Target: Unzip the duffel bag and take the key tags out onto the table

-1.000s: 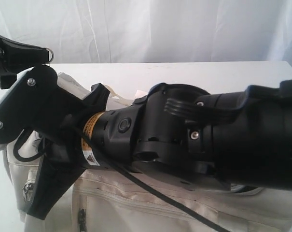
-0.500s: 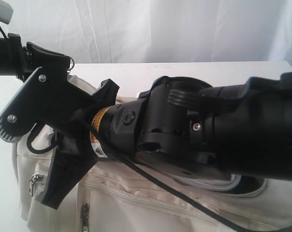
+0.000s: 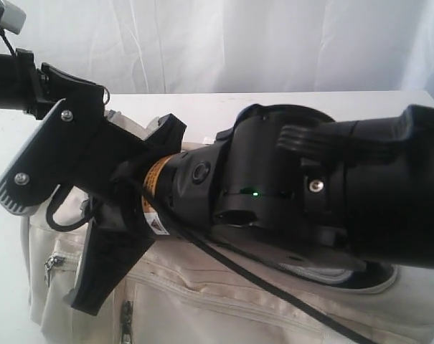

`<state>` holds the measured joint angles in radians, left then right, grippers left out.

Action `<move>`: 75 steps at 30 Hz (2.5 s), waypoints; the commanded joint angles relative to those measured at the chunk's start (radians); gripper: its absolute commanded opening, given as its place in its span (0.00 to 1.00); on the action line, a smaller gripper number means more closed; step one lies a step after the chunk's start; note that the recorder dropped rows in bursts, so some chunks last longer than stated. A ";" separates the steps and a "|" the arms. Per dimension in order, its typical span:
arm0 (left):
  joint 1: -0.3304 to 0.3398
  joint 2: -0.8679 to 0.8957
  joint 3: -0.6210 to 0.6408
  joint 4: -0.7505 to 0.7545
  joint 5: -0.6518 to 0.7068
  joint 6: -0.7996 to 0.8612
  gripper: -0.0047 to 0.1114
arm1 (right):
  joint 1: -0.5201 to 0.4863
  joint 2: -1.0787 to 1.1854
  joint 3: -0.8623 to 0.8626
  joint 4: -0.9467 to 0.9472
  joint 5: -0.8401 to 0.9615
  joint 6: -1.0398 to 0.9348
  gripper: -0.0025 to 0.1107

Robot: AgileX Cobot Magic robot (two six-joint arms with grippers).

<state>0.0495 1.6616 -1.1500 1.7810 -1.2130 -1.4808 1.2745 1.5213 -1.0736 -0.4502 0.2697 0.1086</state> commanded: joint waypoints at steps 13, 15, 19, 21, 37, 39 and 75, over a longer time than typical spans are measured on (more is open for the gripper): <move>0.038 -0.224 -0.023 -0.037 0.013 -0.297 0.04 | -0.099 -0.021 -0.026 0.130 -0.406 0.034 0.45; 0.038 -0.224 -0.012 -0.037 -0.008 -0.295 0.04 | -0.125 -0.007 -0.039 0.161 -0.410 0.034 0.45; 0.038 -0.224 0.015 -0.037 -0.008 -0.293 0.04 | -0.150 0.045 -0.063 0.173 -0.448 0.034 0.45; 0.038 -0.224 0.026 -0.037 -0.008 -0.287 0.04 | -0.150 0.081 -0.079 0.173 -0.479 0.034 0.45; 0.038 -0.233 0.044 -0.037 -0.008 -0.274 0.04 | -0.238 0.267 -0.231 0.222 -0.374 0.027 0.45; 0.038 -0.233 0.044 -0.037 -0.008 -0.278 0.04 | -0.239 0.264 -0.231 0.222 -0.356 0.027 0.45; 0.038 -0.038 0.142 -0.130 0.362 -0.185 0.04 | -0.219 0.162 -0.231 0.242 -0.121 0.026 0.02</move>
<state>0.0673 1.5820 -1.0095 1.6977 -1.0976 -1.6998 1.0398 1.7224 -1.3023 -0.2142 0.1362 0.1460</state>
